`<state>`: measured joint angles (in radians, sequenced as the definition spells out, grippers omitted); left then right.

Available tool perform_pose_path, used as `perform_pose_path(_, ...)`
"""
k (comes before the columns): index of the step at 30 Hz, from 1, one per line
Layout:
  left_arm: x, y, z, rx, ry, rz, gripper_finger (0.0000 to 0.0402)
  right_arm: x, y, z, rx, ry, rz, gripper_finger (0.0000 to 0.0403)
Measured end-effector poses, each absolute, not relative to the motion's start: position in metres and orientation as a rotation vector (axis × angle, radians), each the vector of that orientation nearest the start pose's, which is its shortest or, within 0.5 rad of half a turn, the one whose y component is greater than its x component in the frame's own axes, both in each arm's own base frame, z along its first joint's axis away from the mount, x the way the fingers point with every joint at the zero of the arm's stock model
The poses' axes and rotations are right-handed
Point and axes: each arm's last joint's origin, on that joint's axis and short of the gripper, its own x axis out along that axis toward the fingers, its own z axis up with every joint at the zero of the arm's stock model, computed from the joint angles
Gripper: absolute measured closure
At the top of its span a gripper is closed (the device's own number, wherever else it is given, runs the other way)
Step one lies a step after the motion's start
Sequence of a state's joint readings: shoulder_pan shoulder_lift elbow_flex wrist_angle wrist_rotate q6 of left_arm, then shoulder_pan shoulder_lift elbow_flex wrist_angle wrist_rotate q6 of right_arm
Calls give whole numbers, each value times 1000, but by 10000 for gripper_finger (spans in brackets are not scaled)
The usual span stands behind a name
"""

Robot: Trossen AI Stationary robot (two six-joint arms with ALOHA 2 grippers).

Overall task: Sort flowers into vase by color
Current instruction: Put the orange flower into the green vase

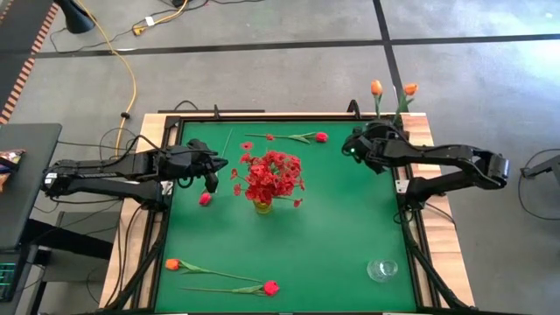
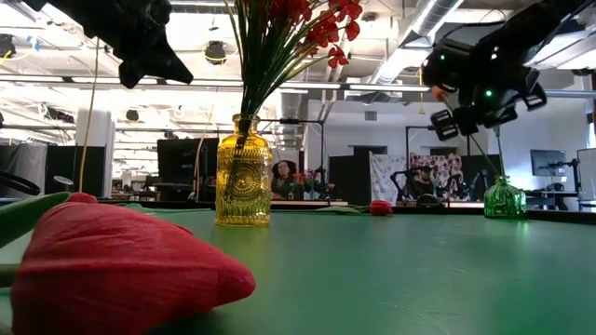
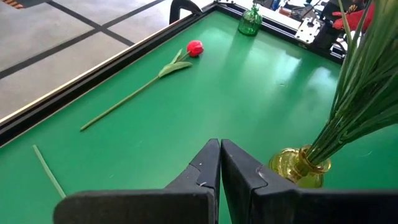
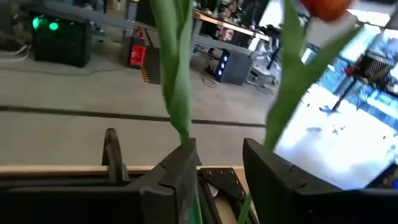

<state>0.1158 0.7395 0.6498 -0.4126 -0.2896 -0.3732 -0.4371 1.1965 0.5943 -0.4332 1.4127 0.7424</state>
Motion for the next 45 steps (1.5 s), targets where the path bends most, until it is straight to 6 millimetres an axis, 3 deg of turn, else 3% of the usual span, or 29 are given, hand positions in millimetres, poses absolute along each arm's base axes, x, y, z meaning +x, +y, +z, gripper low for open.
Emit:
perform_pose_path(16, 157, 25, 273, -300, 441, 422, 401, 205, -72, 234, -231, 552, -1530, 227)
perform_pose_path(27, 157, 24, 273, -268, 460, 380, 401, 222, -33, 241, -88, 485, -1240, 227)
perform_pose_path(34, 151, 23, 264, -270, 564, 393, 401, 226, -3, 239, 43, 466, -1041, 227)
perform_pose_path(45, 155, 24, 254, -302, 649, 423, 401, 224, 30, 238, 160, 398, -924, 227)
